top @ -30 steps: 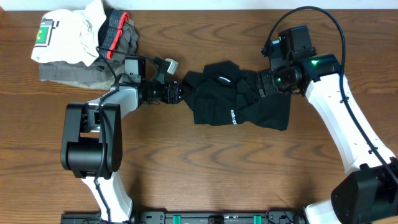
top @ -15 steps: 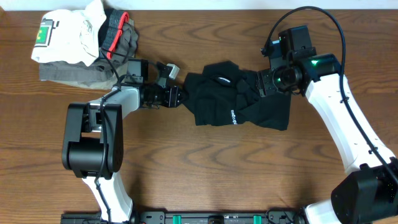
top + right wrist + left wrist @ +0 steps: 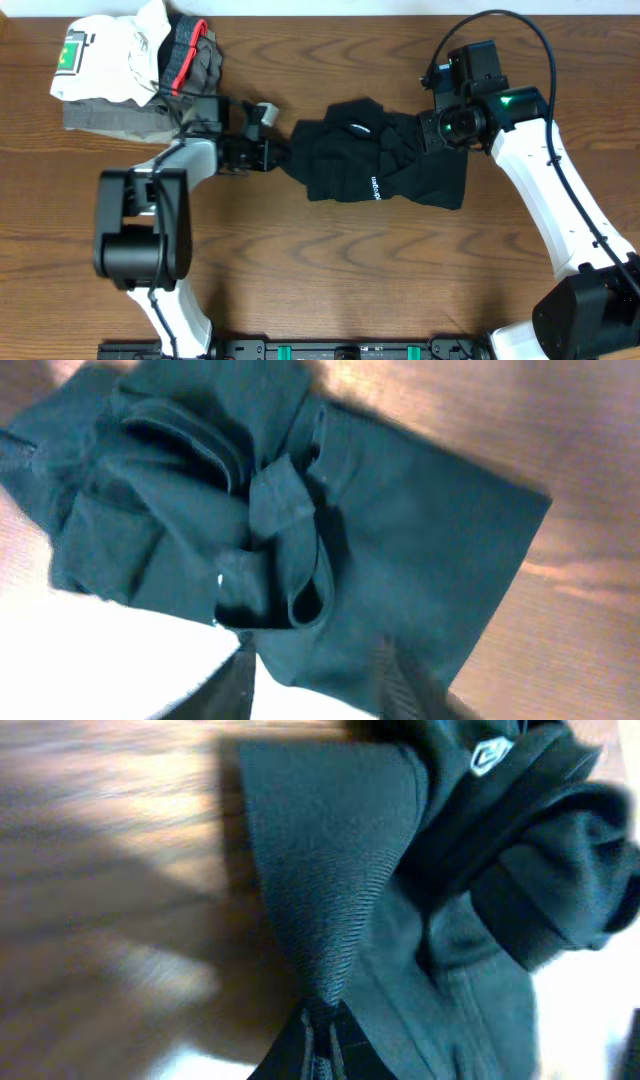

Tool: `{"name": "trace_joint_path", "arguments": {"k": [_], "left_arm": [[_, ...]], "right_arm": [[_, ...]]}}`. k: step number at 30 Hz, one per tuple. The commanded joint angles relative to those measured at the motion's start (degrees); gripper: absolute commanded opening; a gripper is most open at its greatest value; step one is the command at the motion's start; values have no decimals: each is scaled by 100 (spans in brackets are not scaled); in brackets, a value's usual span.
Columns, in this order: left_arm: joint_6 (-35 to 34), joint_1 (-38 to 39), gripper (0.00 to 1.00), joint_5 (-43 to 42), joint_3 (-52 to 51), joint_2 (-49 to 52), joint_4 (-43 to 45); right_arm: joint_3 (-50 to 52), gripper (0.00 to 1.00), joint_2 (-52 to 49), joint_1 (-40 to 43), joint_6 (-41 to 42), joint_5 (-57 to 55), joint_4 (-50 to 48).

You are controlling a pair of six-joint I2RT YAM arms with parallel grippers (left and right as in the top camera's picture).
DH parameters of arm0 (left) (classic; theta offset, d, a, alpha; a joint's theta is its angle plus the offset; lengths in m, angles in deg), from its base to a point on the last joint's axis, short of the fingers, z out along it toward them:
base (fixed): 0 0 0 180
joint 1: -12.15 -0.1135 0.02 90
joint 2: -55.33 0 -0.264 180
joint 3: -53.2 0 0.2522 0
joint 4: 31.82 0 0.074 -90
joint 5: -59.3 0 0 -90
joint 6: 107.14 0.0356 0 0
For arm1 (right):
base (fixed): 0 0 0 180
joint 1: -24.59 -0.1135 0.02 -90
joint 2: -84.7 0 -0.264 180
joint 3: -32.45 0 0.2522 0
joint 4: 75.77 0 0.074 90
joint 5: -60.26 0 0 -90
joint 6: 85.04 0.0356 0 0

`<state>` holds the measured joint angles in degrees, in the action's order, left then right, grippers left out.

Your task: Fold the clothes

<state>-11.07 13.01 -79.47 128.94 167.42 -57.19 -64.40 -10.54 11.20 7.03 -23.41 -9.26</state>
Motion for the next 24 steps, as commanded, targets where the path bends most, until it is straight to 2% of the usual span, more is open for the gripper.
{"name": "trace_joint_path", "arguments": {"k": [1,11,16,24], "left_arm": [[-140,-291,6,39,105,-732,-282],[17,-417,6,1178,105,-1884,-1473],[120,-417,6,1231,105,-2050,-1759],[120,-417,6,1248,105,-2225,-1742]], "right_arm": [[-28,1,-146,26,313,-15,-166],[4,1,-1099,94,326,566,-614],[7,1,-1587,133,323,1134,-863],[7,1,-2229,286,328,1156,-841]]}}
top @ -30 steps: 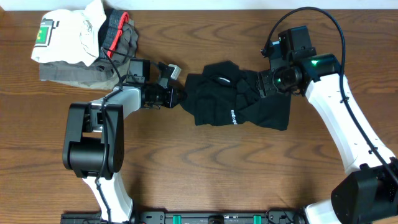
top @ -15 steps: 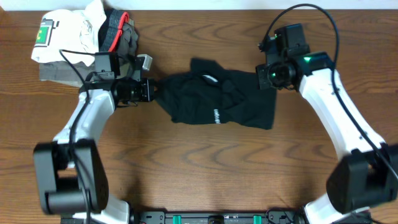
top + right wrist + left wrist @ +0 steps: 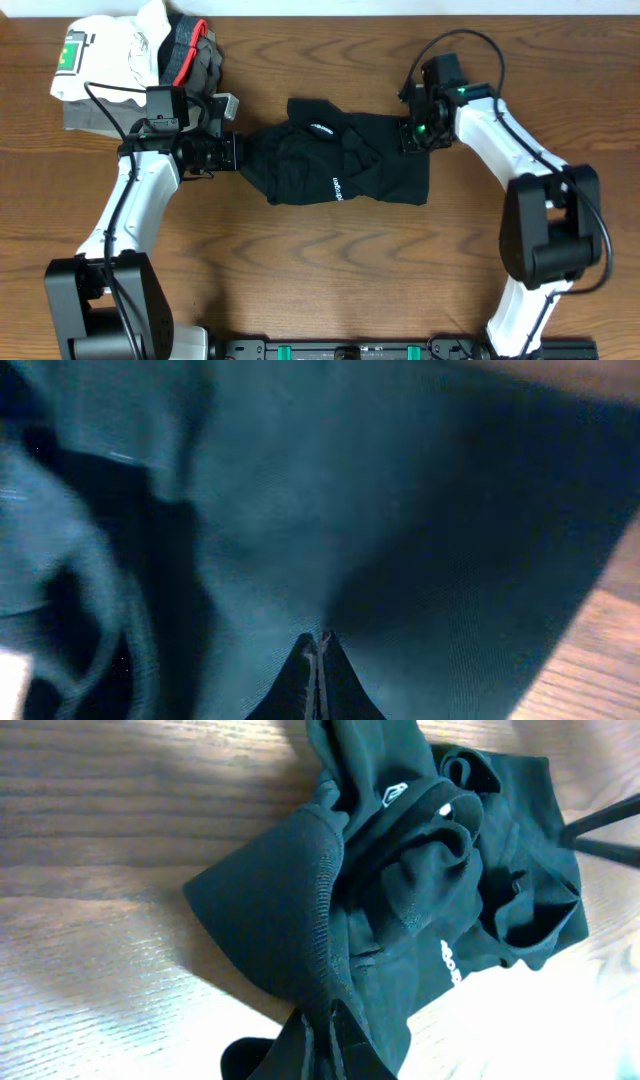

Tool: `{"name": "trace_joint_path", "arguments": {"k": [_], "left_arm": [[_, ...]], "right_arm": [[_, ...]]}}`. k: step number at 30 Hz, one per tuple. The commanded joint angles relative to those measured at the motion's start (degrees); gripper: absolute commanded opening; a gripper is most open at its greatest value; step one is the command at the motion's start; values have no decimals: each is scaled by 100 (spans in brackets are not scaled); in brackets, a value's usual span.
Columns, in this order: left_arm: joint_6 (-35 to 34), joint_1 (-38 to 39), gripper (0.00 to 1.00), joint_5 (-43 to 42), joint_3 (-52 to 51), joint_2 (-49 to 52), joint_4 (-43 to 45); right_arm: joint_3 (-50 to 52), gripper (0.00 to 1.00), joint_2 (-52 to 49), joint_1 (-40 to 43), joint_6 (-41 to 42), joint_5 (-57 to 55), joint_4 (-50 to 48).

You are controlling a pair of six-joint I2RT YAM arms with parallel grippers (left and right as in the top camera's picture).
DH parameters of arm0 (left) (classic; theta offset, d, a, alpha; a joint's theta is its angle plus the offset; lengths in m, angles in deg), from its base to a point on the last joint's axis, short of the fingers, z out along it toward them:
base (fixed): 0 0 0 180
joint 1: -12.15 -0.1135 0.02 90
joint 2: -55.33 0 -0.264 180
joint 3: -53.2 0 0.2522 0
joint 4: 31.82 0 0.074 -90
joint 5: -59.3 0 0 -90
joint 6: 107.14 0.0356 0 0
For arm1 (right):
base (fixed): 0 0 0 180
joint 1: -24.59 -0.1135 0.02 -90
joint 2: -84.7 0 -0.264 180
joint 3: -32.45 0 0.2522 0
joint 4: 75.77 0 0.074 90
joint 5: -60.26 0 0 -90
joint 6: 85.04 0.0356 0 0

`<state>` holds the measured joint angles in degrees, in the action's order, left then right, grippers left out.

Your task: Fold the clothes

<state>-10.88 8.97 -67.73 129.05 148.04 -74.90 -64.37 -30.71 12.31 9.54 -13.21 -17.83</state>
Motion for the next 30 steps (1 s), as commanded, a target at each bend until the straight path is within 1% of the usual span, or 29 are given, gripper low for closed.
{"name": "trace_joint_path", "arguments": {"k": [1,5,8,16,20,26,30], "left_arm": [[101,-13,6,74,94,-345,66],[63,-11,6,87,94,-678,271],[-120,118,6,74,94,-907,531],[-118,1134,6,74,94,-1008,986],[-122,1633,6,358,94,-997,1338],[-162,2516,6,369,94,-876,2387],[-162,3165,6,372,94,-444,3226]], "right_arm": [[4,1,-269,221,74,155,13],[7,1,-345,341,70,170,17],[72,1,-402,374,2,153,-4],[422,1,-831,363,57,238,-289],[540,1,-994,382,101,243,-437],[592,1,-1038,479,116,313,-474],[597,1,-1038,525,116,428,-476]]}}
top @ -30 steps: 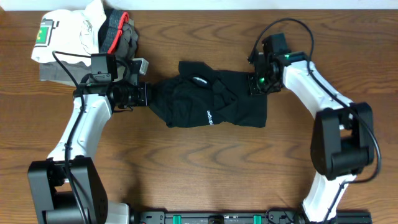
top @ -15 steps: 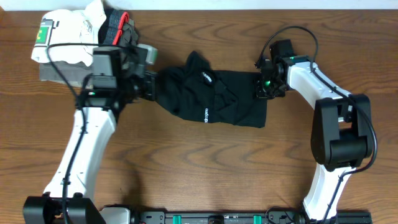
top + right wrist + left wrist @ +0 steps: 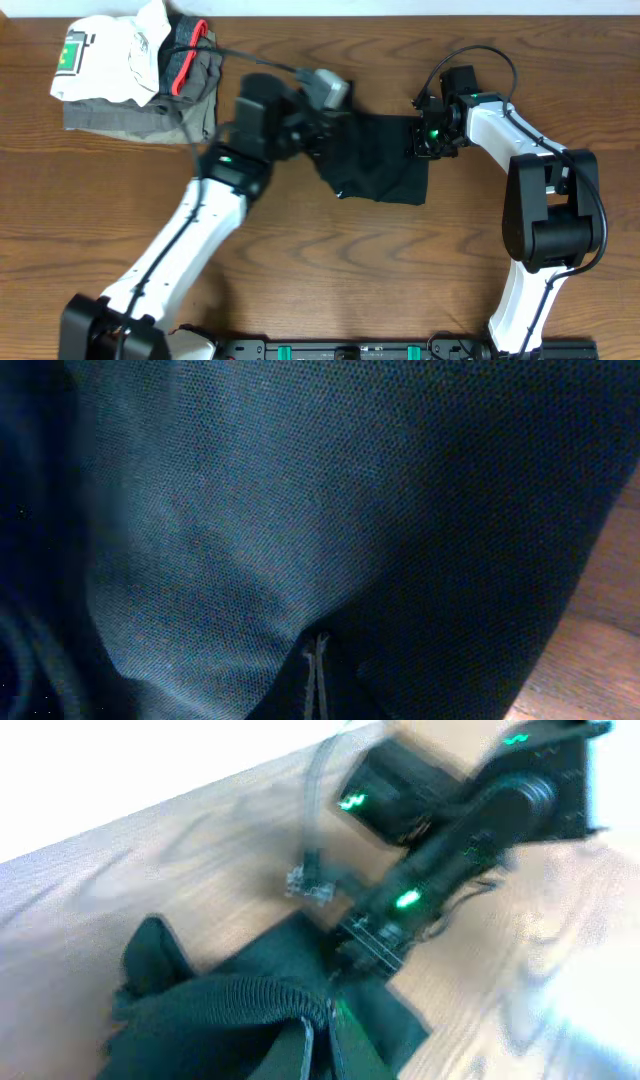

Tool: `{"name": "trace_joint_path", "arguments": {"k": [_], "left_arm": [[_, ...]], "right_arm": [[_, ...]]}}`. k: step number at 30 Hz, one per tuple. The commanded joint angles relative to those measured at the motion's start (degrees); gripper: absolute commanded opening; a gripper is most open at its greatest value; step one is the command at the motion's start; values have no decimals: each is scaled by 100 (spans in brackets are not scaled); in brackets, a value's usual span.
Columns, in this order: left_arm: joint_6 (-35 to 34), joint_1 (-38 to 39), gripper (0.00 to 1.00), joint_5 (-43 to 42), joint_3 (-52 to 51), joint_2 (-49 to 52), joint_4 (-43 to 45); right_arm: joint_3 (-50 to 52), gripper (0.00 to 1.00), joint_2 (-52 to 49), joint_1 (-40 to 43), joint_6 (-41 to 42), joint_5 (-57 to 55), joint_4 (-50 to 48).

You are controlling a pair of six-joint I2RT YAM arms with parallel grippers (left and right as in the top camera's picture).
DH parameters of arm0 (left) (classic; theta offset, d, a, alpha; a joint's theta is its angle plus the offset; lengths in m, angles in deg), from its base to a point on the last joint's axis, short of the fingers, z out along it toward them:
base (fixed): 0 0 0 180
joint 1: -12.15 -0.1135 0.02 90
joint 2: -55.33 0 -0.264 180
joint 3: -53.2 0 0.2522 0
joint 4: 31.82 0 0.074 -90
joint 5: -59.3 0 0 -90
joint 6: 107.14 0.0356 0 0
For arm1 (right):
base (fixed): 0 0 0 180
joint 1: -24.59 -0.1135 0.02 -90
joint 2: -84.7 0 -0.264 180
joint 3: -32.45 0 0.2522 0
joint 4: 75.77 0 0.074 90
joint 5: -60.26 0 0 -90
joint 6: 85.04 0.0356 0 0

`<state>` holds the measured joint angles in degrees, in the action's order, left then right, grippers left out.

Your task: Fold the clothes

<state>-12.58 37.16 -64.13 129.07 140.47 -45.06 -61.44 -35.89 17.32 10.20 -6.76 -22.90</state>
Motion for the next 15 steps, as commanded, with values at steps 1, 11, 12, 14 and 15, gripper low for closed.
{"name": "trace_joint_path", "arguments": {"k": [1,11,12,14,15], "left_arm": [[9,485,6,9,92,466,411],[7,1512,6,9,92,2127,1840],[7,1565,6,9,92,2227,1976],[7,1624,6,13,92,2339,2153],[7,1633,6,15,92,2358,2201]], "right_arm": [[304,1,-520,26,50,-168,24],[302,1,-520,162,48,31,9],[302,1,-520,188,46,96,0],[299,1,-518,249,46,258,-35],[299,1,-498,284,44,350,-44]]}}
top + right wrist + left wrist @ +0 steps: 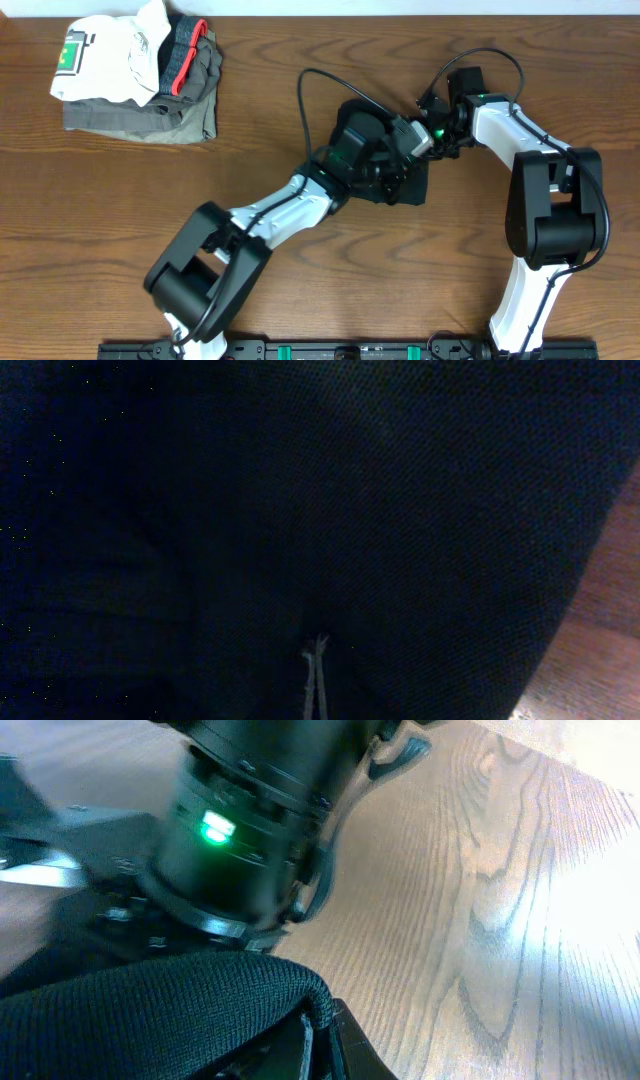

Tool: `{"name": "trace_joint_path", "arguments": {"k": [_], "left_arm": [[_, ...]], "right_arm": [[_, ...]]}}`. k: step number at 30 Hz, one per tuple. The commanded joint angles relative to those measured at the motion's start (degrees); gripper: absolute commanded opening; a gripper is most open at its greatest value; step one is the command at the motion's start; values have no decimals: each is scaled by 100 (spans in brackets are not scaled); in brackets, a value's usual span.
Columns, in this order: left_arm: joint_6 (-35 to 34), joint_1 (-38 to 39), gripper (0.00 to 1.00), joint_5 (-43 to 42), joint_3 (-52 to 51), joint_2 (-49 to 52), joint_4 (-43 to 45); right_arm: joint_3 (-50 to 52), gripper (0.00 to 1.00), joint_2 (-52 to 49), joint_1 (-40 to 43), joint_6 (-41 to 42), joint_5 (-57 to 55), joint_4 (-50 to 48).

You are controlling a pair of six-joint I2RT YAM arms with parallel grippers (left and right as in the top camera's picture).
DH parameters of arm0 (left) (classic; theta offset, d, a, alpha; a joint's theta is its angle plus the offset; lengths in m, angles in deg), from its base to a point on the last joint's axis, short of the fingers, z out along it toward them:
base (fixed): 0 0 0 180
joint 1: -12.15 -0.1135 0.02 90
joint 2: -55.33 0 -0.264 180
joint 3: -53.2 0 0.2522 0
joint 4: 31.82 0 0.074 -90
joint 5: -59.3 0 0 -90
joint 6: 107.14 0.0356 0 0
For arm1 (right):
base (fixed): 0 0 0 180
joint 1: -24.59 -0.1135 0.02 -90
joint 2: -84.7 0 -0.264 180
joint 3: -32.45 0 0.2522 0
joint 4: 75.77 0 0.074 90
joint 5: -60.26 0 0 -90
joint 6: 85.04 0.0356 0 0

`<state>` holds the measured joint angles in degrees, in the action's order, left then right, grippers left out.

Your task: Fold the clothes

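Observation:
The black garment [410, 188] lies right of the table's middle, mostly hidden under my left arm. My left gripper [408, 150] reaches across it and is shut on its ribbed hem [150, 1005], the fold pinched at the jaws [322, 1020]. Just beside it my right gripper [432, 140] is shut on the garment's right edge. In the right wrist view, dark cloth [300, 510] fills the frame around the closed fingertips [315, 655]. The right wrist's green light [215, 825] shows close ahead in the left wrist view.
A stack of folded clothes [135, 75], white on grey with a red-trimmed piece, sits at the far left corner. The left arm's cable [305, 90] loops above the table. Bare wood [500, 920] lies beyond the hem.
My left gripper, still holding the hem, has moved from above the garment's left part to right beside the right gripper. The right gripper has stayed on the right edge.
At first the garment lay crumpled mid-table, my left gripper shut on its left hem and the right one open over it. Then the right was shut on the right edge. The hem was then held above the garment, and now sits at its right side.

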<state>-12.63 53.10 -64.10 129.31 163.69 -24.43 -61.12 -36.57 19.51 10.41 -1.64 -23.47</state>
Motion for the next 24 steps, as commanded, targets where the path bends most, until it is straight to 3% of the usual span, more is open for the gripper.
{"name": "trace_joint_path", "arguments": {"k": [1,3,5,6,7,9,14,20,24], "left_arm": [[9,39,6,57,68,37,175],[-26,37,8,219,68,35,227],[-79,33,25,313,68,35,295],[-81,33,43,308,68,35,326],[-125,33,72,308,68,35,343],[-293,33,99,308,68,35,387],[-446,33,98,304,68,-2,533],[-564,-61,98,308,70,-417,553],[-1014,-470,98,304,70,-1021,229]], "right_arm": [[267,1,-404,107,11,-57,-9],[256,1,-291,188,7,74,-26],[240,1,-101,271,9,87,-35],[221,1,57,326,7,87,-22],[210,1,210,374,7,85,-24],[186,1,531,474,7,83,-37],[181,4,1408,704,4,-17,-175],[181,20,1969,844,-260,-234,-175],[188,29,1930,774,-385,-168,-66]]}}
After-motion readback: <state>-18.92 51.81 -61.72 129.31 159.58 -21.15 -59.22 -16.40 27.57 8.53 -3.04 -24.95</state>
